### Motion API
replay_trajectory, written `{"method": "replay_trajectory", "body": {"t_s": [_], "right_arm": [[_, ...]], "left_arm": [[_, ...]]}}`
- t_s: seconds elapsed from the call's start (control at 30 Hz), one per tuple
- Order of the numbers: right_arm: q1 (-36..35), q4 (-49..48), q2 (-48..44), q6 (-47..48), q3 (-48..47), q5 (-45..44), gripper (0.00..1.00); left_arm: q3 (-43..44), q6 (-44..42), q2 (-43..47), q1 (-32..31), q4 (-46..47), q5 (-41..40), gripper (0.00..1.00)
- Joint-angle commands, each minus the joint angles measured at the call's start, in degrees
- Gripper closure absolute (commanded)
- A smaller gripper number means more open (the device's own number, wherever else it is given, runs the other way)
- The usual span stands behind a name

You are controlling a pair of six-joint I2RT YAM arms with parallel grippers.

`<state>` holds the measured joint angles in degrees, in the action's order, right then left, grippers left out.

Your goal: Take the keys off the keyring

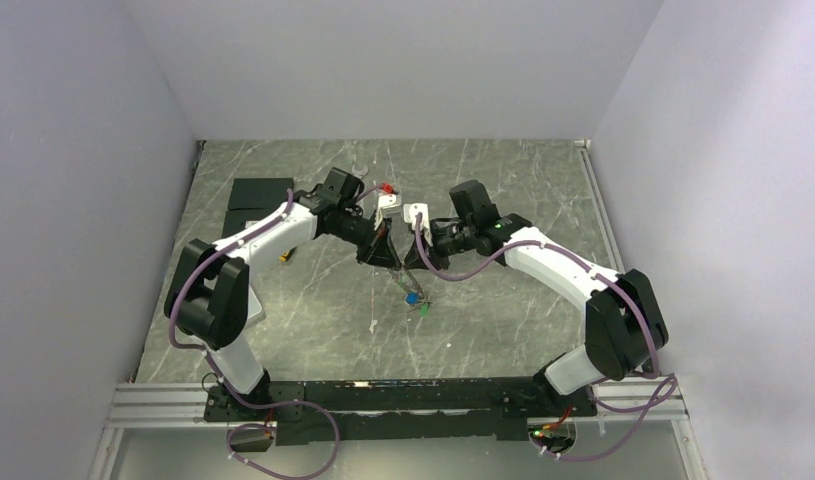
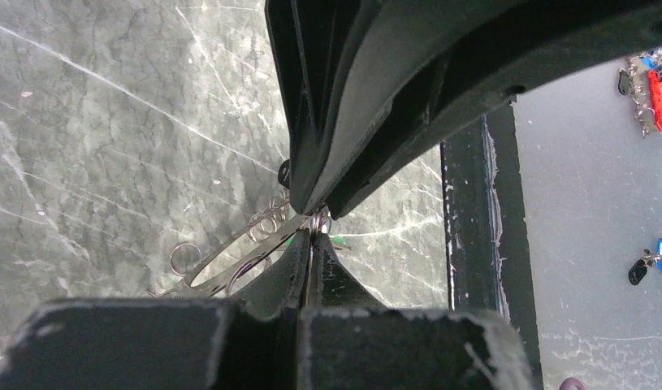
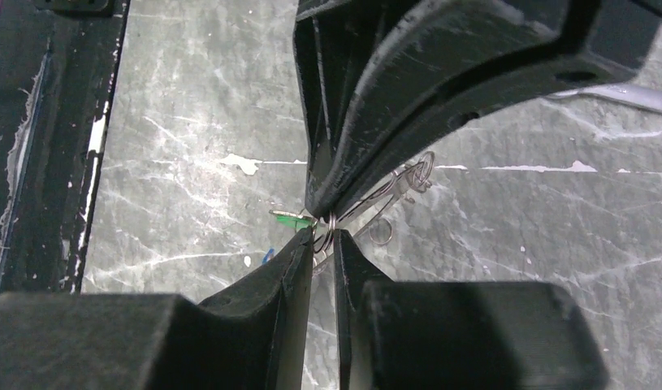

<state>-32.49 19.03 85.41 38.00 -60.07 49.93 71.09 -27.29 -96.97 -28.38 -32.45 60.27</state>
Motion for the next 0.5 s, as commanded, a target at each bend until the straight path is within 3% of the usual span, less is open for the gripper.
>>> {"method": "replay_trajectory", "body": {"t_s": [0.0,0.17,0.3,0.37,0.47], "right_arm": [[-1.6,0.9,0.2,2.1,-2.3,-0.5,0.82],[-1.7,-0.1,0.2,1.2,-2.1,0.1,0.83],[-1.7,-0.6,0.2,1.3,-1.6,-0.1,0.9],[-1.7,-0.4,0.3,1.7,-1.6,-0.4,1.0],[-1.6,-2.2,-0.2,0.5,-0.9,-1.1,1.0]], "left_arm": [[3.0,-0.5,-0.4,-0.6,0.6,1.4,1.0],[2.7,-0.2,-0.2,-0.7,1.2,2.3,1.0],[2.8,-0.4,0.0,-0.7,0.9,2.2,1.0],[2.9,0.0,0.0,-0.7,0.9,2.3,1.0],[2.7,1.3,0.1,-0.3,1.2,2.4,0.96]]}}
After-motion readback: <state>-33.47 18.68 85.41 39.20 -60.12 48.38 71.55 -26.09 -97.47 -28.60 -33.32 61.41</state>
